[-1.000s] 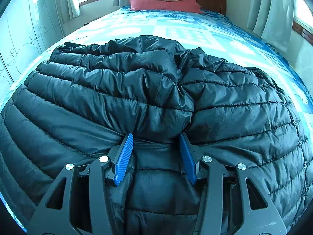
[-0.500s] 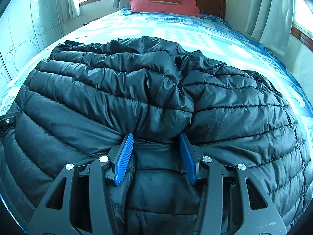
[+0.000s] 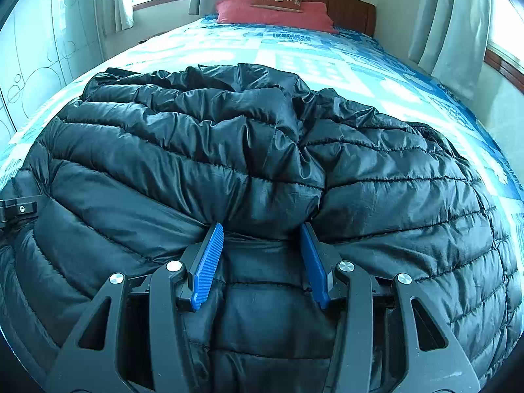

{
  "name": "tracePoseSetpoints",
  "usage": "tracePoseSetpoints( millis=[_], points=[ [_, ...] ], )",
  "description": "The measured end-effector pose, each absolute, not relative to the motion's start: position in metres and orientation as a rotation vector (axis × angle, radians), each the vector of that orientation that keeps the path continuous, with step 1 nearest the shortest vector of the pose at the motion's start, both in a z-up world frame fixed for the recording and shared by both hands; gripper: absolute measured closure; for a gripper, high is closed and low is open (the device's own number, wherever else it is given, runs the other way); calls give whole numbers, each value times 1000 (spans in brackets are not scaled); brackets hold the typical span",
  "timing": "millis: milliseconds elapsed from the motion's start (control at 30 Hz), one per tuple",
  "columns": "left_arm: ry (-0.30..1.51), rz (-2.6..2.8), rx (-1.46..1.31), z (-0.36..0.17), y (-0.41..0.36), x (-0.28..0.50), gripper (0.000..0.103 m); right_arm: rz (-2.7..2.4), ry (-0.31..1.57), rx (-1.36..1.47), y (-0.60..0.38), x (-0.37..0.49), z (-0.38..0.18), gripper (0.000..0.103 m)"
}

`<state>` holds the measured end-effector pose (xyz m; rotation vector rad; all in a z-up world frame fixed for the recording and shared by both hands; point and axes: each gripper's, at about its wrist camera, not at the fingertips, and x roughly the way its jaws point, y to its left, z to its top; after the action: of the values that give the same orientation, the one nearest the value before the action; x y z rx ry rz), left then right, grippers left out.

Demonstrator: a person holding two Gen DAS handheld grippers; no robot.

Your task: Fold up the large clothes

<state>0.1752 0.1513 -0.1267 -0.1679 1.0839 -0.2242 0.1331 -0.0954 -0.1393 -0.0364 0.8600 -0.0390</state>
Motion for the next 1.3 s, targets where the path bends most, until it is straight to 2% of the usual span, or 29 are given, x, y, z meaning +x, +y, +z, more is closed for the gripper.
tracePoseSetpoints(
  millis=[200,400,467,533,700,967,1300],
  points=[
    [1032,-148,-109,-113,138,167,82,-43,855,-36,-92,131,-140,56],
    [975,-90,-45,-95,128,162,85,-44,836,-22,-94,126,-131,56],
    [949,-88,-41,-83,126,156,85,-55,805,-35,-96,117,-121,55],
    [919,-90,-28,-70,122,148,85,-63,757,-46,-104,105,-107,44],
    [836,-110,14,-30,94,134,85,-102,736,22,-161,79,-84,43],
    [739,-227,126,12,1,126,85,-274,768,104,-278,48,-75,43],
    [731,-372,291,-5,-137,126,85,-437,811,151,-362,21,-92,41]
  ],
)
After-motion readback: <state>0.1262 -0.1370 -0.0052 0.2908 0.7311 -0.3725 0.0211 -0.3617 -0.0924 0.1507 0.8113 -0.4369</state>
